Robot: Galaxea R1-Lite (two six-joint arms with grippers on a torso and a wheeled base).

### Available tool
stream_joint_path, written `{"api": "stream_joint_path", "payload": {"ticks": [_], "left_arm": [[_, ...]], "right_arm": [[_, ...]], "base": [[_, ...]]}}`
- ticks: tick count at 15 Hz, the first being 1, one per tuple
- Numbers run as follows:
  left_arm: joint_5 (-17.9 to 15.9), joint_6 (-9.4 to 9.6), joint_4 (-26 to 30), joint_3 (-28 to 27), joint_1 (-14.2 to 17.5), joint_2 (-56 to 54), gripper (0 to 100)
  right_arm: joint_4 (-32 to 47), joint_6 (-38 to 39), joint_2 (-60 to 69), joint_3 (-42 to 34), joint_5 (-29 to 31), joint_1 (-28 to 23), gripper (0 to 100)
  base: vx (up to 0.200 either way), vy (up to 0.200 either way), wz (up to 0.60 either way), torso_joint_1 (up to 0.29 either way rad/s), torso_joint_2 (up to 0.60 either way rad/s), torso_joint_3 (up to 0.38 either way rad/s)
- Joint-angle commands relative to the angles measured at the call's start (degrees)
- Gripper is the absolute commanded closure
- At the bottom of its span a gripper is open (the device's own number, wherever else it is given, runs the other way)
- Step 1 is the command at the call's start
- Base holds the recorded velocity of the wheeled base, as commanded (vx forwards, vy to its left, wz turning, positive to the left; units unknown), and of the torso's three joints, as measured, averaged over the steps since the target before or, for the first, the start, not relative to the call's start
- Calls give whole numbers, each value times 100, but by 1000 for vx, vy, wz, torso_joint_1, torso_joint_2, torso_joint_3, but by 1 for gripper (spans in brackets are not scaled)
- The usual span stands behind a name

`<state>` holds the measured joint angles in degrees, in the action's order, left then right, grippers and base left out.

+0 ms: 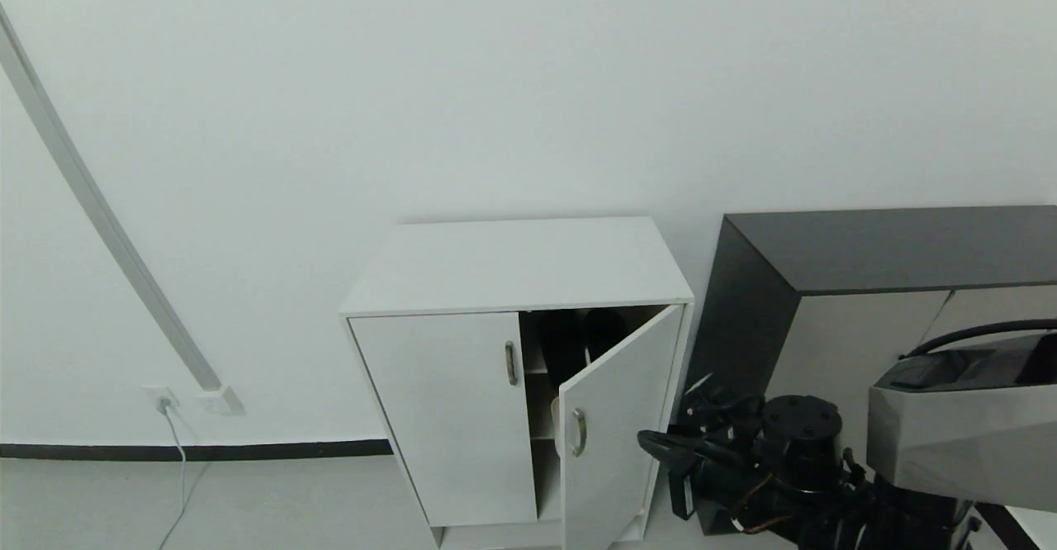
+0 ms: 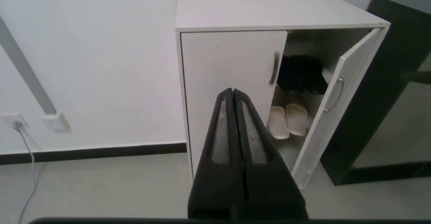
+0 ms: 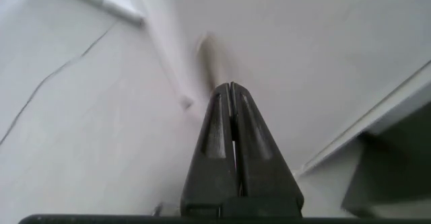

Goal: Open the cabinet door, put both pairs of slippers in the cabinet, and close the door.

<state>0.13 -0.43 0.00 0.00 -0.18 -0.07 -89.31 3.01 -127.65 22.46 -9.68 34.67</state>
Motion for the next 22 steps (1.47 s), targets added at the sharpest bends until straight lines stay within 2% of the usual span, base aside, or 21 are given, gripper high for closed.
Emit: {"api": "stream_joint_path", "payload": {"ticks": [1, 5, 10, 22], "left_arm": [[4, -1, 0, 0, 1, 7, 100], [4, -10, 0, 0, 1, 7, 100], [4, -10, 0, 0, 1, 7, 100], [4, -10, 0, 0, 1, 7, 100]], "right_arm": [[-69, 7, 434, -470, -87, 13, 100], [-69, 7, 258, -382, -183, 13, 100], [-69, 7, -340, 593, -148, -30, 100], [1135, 15, -612, 2096, -122, -241, 100]], "base": [[200, 0, 0, 7, 2, 7], [50, 0, 0, 5, 3, 1], [0, 0, 0, 0, 0, 0], [0, 0, 0, 0, 0, 0]]}}
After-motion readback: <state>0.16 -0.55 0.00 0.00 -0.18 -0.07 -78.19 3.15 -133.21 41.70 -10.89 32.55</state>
